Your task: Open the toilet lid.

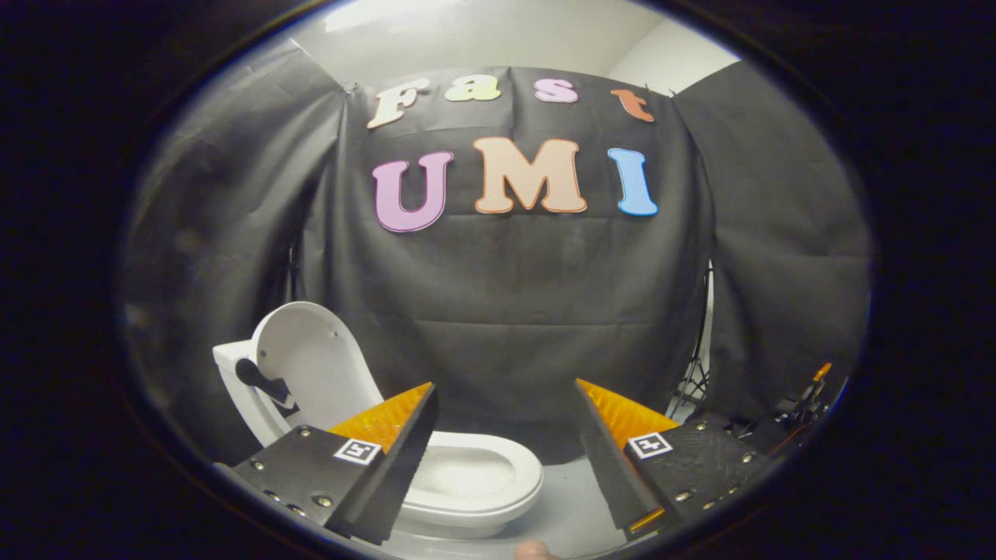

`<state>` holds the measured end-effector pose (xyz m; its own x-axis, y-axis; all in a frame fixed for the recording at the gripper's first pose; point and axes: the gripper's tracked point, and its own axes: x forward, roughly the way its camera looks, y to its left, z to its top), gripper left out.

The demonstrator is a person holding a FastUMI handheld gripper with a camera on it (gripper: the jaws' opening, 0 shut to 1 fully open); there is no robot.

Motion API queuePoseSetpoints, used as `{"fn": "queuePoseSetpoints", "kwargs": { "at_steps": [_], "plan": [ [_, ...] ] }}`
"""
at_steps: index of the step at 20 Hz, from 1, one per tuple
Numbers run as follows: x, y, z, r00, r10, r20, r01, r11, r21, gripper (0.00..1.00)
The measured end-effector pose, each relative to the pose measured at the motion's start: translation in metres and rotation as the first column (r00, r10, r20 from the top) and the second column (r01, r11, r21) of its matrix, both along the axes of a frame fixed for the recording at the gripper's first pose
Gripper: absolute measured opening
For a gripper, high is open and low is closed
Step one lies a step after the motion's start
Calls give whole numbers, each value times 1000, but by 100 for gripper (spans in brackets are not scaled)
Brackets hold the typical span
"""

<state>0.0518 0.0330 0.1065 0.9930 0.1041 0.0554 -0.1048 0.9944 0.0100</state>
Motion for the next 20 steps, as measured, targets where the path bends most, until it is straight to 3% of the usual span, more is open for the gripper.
{"fn": "queuePoseSetpoints", "kwargs": {
  "at_steps": [10,20],
  "plan": [
    [12,3,-13,1000,5,-29,-4,999,34,99],
    [20,63,-41,996,53,-78,-56,998,-37,100]
  ]
}}
